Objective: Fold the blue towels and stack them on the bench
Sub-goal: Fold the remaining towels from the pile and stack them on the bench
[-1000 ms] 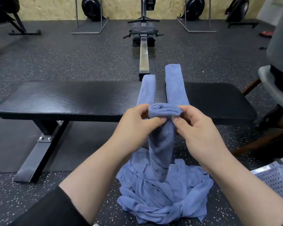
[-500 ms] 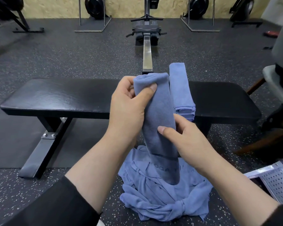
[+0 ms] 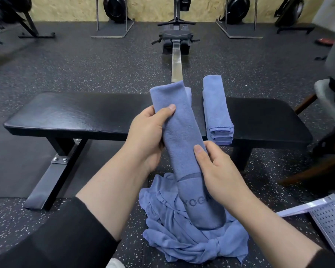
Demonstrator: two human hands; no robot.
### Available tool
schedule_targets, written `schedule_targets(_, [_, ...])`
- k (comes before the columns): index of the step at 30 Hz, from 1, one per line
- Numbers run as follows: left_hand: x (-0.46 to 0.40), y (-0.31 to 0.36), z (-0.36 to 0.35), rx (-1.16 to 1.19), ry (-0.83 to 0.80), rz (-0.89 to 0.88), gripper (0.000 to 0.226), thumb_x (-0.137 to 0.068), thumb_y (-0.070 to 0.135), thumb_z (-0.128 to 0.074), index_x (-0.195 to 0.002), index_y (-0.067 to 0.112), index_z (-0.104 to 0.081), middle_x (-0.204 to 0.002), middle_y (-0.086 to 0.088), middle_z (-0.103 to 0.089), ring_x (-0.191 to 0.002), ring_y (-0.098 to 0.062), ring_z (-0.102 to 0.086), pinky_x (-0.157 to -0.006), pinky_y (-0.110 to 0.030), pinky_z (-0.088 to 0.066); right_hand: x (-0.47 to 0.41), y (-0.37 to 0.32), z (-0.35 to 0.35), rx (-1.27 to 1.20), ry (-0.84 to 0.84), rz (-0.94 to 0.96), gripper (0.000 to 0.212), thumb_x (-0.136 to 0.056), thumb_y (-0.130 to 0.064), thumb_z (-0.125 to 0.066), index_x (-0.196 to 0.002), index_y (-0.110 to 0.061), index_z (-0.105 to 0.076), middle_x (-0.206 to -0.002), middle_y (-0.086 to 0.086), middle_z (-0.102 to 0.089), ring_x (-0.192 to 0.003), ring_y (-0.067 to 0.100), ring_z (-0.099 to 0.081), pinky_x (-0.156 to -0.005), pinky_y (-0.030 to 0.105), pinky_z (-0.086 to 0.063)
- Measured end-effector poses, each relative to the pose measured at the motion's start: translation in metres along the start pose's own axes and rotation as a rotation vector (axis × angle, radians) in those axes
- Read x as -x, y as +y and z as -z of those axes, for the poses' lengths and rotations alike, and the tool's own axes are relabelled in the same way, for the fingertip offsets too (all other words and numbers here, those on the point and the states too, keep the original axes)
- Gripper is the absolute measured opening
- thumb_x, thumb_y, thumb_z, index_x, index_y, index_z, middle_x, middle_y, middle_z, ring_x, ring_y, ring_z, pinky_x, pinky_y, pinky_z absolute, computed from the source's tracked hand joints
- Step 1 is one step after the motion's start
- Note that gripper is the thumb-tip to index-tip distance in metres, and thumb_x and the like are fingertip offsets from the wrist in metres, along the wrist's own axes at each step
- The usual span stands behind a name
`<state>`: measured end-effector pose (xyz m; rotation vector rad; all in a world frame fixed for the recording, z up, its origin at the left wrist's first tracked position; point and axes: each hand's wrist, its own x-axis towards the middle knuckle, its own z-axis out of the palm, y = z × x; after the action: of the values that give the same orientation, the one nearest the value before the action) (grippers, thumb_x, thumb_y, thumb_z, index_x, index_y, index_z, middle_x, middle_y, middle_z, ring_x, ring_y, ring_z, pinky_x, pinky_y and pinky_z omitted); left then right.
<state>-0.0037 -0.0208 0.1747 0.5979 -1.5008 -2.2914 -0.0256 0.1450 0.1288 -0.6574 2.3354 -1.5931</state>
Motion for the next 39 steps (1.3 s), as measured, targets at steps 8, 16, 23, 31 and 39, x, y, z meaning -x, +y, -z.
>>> schedule_targets(8, [-0.032,0.03,0.0,-0.077,0.046,0.037,0.011,-0.096,0.023,-0.065,-0.086,0.019,-0.066,-0.08,-0.003,-0.075,-0.072,-0.019,-0.072,-0.063,-0.033,-0.059,0.003,-0.013,-0.004,-0.219,-0.058,-0.085,0.031,-0.098,-0.04,-0.064,-0.073,-0.021,-0.059,-0.061,-0.021,-0.065,-0.058,-0.006,-0.055,-0.058,0.016,-0.044])
schedule_targets(16, [-0.099,0.051,-0.016,-0.169,0.065,0.089,0.037,-0.091,0.024,-0.071,-0.121,0.004,-0.069,-0.113,-0.014,-0.075,-0.09,-0.024,-0.073,-0.076,-0.035,-0.061,-0.002,-0.007,-0.004,-0.56,-0.145,-0.248,0.018,-0.095,-0.025,-0.07,-0.107,-0.013,-0.074,-0.104,0.003,-0.079,-0.103,0.023,-0.075,-0.099,0.051,-0.056])
schedule_targets(23, [-0.146,0.026,-0.026,-0.233,0.058,0.146,0.018,-0.094,0.018,-0.07,-0.108,0.007,-0.07,-0.088,-0.008,-0.075,-0.067,-0.018,-0.072,-0.06,-0.027,-0.059,-0.019,0.01,-0.008,-0.549,-0.087,-0.276,0.016,-0.101,-0.013,-0.061,-0.113,-0.014,-0.071,-0.102,0.003,-0.08,-0.097,0.023,-0.075,-0.084,0.04,-0.059])
schedule_targets(31, [-0.205,0.015,-0.035,-0.311,0.03,0.154,0.015,-0.093,0.016,-0.071,-0.079,0.012,-0.066,-0.063,-0.001,-0.071,-0.053,-0.014,-0.068,-0.051,-0.024,-0.055,-0.06,0.019,-0.019,-0.451,0.126,-0.228,0.023,-0.097,-0.012,-0.066,-0.116,-0.025,-0.06,-0.091,-0.006,-0.079,-0.069,0.013,-0.068,-0.064,0.025,-0.053])
schedule_targets(39, [-0.252,-0.001,-0.033,-1.074,-0.097,0.035,0.055,-0.1,0.041,-0.059,-0.138,0.002,-0.05,-0.135,-0.011,-0.057,-0.121,-0.029,-0.055,-0.093,-0.035,-0.043,-0.131,0.053,-0.034,0.139,0.096,-0.21,0.058,-0.092,-0.03,-0.072,-0.144,-0.026,-0.046,-0.12,-0.009,-0.064,-0.114,0.017,-0.063,-0.09,0.028,-0.047])
